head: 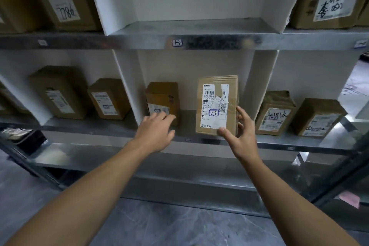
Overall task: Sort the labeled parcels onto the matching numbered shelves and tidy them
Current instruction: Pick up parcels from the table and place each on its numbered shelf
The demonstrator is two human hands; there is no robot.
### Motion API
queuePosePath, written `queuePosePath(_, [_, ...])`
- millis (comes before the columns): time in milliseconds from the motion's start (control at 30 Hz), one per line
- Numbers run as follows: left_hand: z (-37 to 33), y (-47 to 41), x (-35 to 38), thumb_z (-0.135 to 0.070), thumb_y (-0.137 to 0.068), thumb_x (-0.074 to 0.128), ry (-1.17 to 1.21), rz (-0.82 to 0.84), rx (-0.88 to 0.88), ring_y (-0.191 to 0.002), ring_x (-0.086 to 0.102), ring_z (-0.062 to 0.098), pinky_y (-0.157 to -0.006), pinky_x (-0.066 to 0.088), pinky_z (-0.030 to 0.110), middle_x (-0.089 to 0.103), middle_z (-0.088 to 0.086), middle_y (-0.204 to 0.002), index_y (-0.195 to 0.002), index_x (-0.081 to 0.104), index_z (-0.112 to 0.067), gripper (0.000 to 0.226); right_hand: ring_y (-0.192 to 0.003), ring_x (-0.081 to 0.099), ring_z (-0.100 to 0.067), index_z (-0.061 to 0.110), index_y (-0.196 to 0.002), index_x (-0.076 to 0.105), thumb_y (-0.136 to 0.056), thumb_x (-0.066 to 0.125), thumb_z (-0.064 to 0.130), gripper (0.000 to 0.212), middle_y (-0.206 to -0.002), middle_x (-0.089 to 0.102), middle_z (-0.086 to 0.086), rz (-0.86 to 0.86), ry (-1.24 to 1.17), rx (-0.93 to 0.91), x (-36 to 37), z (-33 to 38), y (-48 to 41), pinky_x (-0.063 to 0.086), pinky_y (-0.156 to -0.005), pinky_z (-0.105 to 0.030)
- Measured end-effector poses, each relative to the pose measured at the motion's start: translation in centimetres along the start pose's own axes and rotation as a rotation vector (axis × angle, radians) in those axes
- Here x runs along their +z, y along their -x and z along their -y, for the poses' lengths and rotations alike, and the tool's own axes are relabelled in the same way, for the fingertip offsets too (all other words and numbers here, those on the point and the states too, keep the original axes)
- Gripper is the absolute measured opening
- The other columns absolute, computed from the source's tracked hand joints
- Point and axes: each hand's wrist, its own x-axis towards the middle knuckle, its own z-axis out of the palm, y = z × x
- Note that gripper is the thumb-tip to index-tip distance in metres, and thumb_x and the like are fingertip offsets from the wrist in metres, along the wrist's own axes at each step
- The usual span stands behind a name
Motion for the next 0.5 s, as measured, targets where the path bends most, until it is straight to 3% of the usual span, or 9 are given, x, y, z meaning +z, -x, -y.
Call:
queuePosePath(233, [0.5,-5.9,2.3,-0.042,-0.099,0.044,0.051,0.041,-0.006,-0.135,0.037,0.022,-0.110,0.033,0.043,0.042,-0.002,-0.146,-0.148,0.033,-0.028,0.052,-0.123,0.042,-0.017,0.045,-0.150,0.030,-0.085,0.079,0.035,0.082,-0.146,0.034,-0.006,0.064,0.098,0.113,1.5,-3.3,-6.2,0.041,-0.109,-0.046])
queuePosePath(367, [0.9,-6.9,3.7,-0.042,-0.099,0.043,0.067,0.086,-0.023,-0.135,0.035,0.022,-0.110,0.032,0.043,0.041,0.000,-0.147,-0.148,0.032,-0.028,0.052,-0.138,0.041,-0.029,0.048,-0.149,0.028,-0.084,0.079,0.042,0.083,-0.152,0.039,-0.006,0.119,0.092,0.188,1.9,-5.6,-7.8,0.039,-0.113,-0.055])
queuePosePath(500, [1.3,-8.1,4.6,-0.041,-0.099,0.044,0.108,0.102,-0.045,-0.135,0.035,0.022,-0.111,0.032,0.042,0.042,0.001,-0.146,-0.148,0.032,-0.027,0.053,-0.135,0.045,-0.024,0.038,-0.152,0.032,-0.087,0.078,0.032,0.080,-0.150,0.046,-0.002,0.161,0.105,0.187,2.3,-6.8,-8.6,0.037,-0.108,-0.035])
